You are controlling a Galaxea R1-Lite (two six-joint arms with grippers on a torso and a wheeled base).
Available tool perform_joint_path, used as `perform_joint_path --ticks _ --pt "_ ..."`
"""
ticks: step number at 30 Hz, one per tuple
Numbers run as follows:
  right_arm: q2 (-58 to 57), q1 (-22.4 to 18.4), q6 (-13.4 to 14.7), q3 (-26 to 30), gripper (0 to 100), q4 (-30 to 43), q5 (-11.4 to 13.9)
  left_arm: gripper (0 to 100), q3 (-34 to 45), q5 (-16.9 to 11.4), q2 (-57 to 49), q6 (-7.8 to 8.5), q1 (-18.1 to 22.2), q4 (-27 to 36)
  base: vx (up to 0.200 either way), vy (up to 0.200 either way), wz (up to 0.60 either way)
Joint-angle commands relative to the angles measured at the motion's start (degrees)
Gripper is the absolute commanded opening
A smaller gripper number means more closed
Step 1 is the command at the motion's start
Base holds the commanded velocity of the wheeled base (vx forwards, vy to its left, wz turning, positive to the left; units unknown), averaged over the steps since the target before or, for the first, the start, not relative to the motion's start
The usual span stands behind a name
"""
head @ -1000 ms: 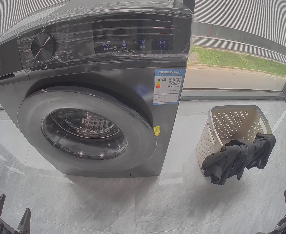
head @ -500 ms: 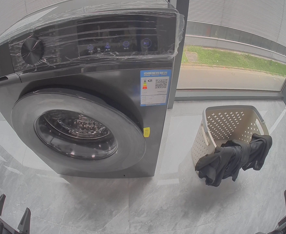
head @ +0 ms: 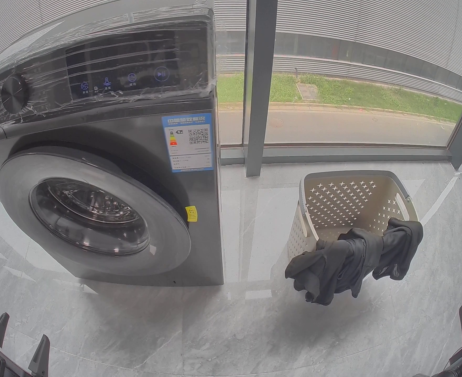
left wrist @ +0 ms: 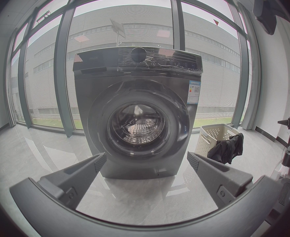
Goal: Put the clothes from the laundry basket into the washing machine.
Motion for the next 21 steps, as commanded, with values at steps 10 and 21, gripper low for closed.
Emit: perform_joint_path --ticks 10,21 --pt "-0.44 0.02 -0.02 0.99 0 0.00 0.04 100 1.01 0.01 -1.01 -0.22 -0.02 -0.01 0.000 0.000 0.00" --pt "-0.44 0.02 -0.02 0.99 0 0.00 0.04 100 1.01 0.01 -1.01 0.31 -0.02 -0.01 0.000 0.000 0.00"
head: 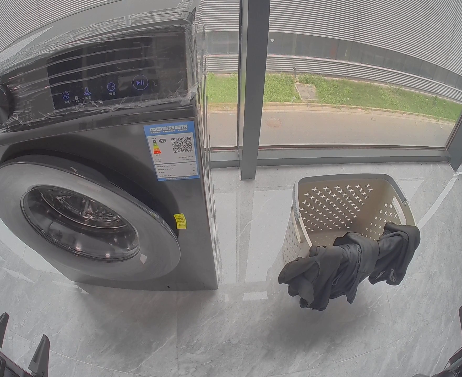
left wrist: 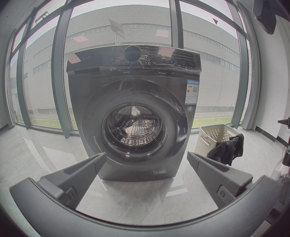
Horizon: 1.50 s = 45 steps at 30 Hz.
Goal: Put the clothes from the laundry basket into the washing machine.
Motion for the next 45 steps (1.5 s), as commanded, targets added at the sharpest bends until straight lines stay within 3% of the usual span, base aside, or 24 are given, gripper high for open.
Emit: perform_joint_path --ticks 1,11,20,26,32,45 --pt "-0.44 -0.04 -0.02 1.01 0 0.00 0.01 100 1.01 -0.08 -1.04 0.18 0.01 0.01 0.000 0.000 0.00" --pt "-0.44 0.04 -0.02 1.01 0 0.00 0.01 100 1.01 0.54 -1.04 -0.35 0.01 0.01 0.000 0.000 0.00" --pt "-0.44 0.04 -0.02 1.01 0 0.00 0.01 100 1.01 1.50 -1.04 -0.70 0.01 0.01 0.000 -0.200 0.00" --pt "-0.44 -0.04 -0.02 1.01 0 0.00 0.01 100 1.01 0.80 -1.04 0.18 0.09 -0.07 0.000 -0.200 0.00" --pt "-0.44 -0.04 -0.02 1.01 0 0.00 0.01 100 1.01 0.80 -1.04 0.09 0.01 0.01 0.000 0.000 0.00" --pt "-0.44 -0.04 -0.02 1.01 0 0.00 0.01 100 1.01 0.80 -1.04 -0.17 0.01 0.01 0.185 0.000 0.00"
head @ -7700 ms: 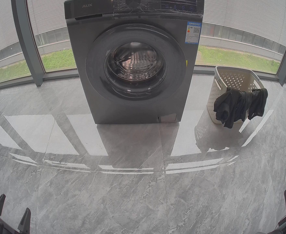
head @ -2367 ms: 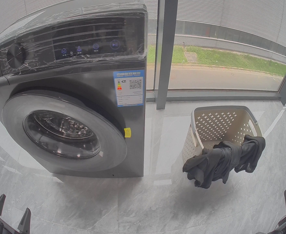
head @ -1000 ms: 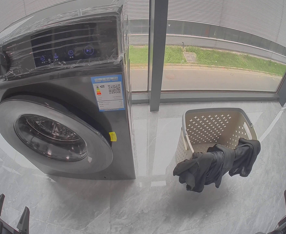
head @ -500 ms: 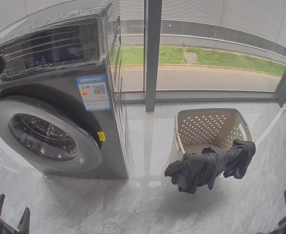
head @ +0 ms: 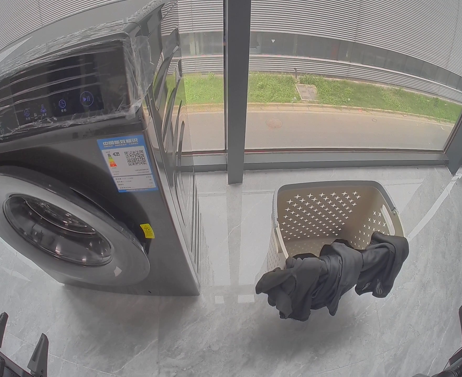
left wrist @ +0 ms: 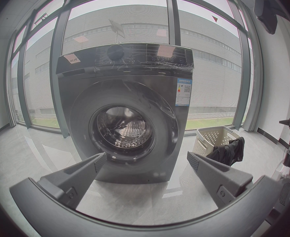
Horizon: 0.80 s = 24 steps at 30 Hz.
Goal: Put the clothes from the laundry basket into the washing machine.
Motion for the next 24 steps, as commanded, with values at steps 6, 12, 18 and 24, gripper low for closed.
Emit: perform_joint_path --ticks 6,12,18,24 --pt "-0.44 0.06 -0.02 1.01 0 0.00 0.04 100 1.01 0.10 -1.01 -0.21 0.03 -0.01 0.000 -0.033 0.00" --pt "-0.44 0.06 -0.02 1.01 0 0.00 0.04 100 1.01 0.18 -1.01 -0.56 0.03 -0.10 0.000 -0.200 0.00" --pt "-0.44 0.06 -0.02 1.01 0 0.00 0.04 100 1.01 0.27 -1.01 -0.65 0.03 -0.10 0.000 -0.200 0.00" --pt "-0.44 0.06 -0.02 1.01 0 0.00 0.04 100 1.01 0.36 -1.01 -0.74 0.03 -0.10 0.000 -0.200 0.00"
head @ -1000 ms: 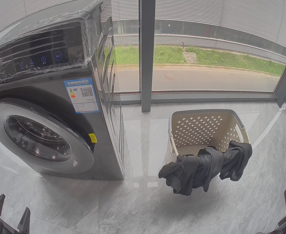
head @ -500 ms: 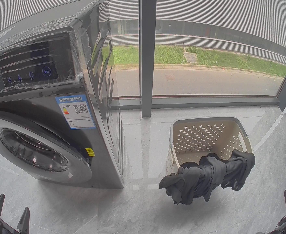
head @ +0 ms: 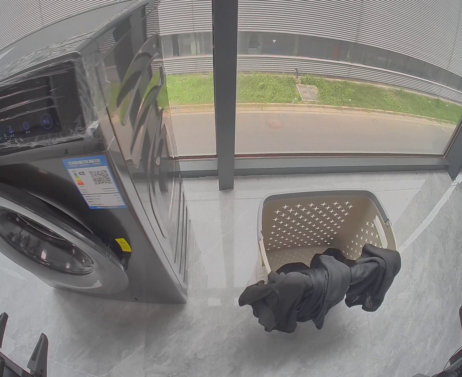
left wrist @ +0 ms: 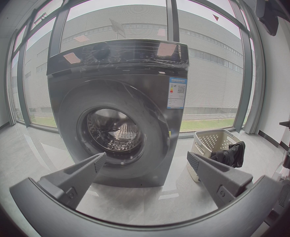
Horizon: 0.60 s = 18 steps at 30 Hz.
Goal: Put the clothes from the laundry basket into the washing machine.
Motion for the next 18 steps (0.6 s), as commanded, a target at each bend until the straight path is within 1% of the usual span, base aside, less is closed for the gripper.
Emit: perform_joint_path --ticks 1,17,18 --pt "-0.44 -0.03 -0.02 1.01 0 0.00 0.01 100 1.01 0.03 -1.01 -0.08 -0.02 0.00 0.000 -0.200 0.00" --pt "-0.44 -0.03 -0.02 1.01 0 0.00 0.01 100 1.01 0.03 -1.01 0.01 -0.02 0.00 0.000 -0.200 0.00" --pt "-0.44 0.06 -0.02 1.01 0 0.00 0.01 100 1.01 0.03 -1.01 0.01 -0.02 0.00 0.000 0.000 0.00"
